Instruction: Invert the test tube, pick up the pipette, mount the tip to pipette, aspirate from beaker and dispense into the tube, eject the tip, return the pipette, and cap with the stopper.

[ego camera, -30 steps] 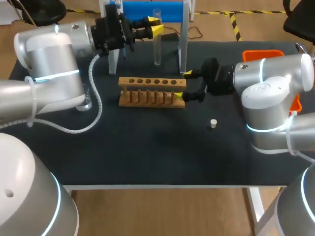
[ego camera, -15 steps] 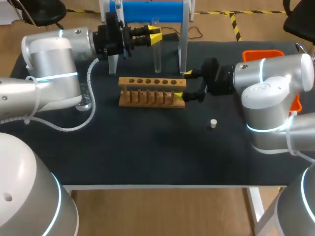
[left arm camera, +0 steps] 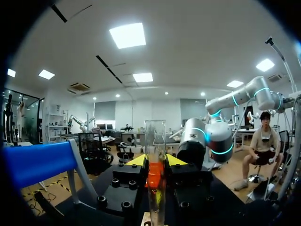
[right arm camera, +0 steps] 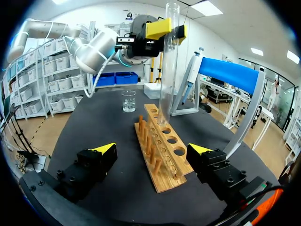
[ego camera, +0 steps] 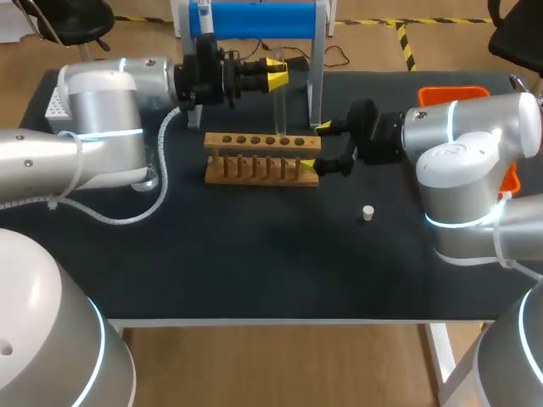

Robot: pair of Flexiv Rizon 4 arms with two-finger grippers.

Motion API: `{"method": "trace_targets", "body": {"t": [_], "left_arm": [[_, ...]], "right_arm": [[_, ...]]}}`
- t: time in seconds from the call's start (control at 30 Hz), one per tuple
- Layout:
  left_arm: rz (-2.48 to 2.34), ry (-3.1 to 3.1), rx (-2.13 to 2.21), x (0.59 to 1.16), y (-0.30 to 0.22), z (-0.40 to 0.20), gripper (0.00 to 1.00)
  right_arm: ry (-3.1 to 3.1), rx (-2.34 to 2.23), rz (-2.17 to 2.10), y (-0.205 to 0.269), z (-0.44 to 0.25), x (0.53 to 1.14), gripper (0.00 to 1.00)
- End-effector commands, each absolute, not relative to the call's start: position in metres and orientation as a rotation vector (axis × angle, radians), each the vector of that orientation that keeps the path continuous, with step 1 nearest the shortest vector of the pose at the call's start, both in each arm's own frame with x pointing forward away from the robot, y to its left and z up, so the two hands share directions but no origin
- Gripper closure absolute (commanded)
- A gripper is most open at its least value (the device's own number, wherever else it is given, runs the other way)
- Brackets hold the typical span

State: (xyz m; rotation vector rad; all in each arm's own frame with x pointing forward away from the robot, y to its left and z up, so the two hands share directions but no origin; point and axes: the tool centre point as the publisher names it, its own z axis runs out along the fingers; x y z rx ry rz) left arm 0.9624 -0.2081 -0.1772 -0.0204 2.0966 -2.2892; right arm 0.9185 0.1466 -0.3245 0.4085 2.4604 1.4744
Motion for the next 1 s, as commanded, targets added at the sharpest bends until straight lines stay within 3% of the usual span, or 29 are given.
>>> {"method": "trace_targets", "body": {"t": [0.03, 1.0], "left_arm": [[-2.273, 2.121, -0.022, 0.962, -0.208, -0.181, 1.00], [-2.198, 2.135, -0.050, 0.976, -0.203, -0.202, 1.00]], "right_arm": [[2.461, 0.408, 1.475, 0.146, -0.325, 0.918, 0.00], [2.461, 0.408, 1.475, 0.146, -0.325, 0.918, 0.00]]}}
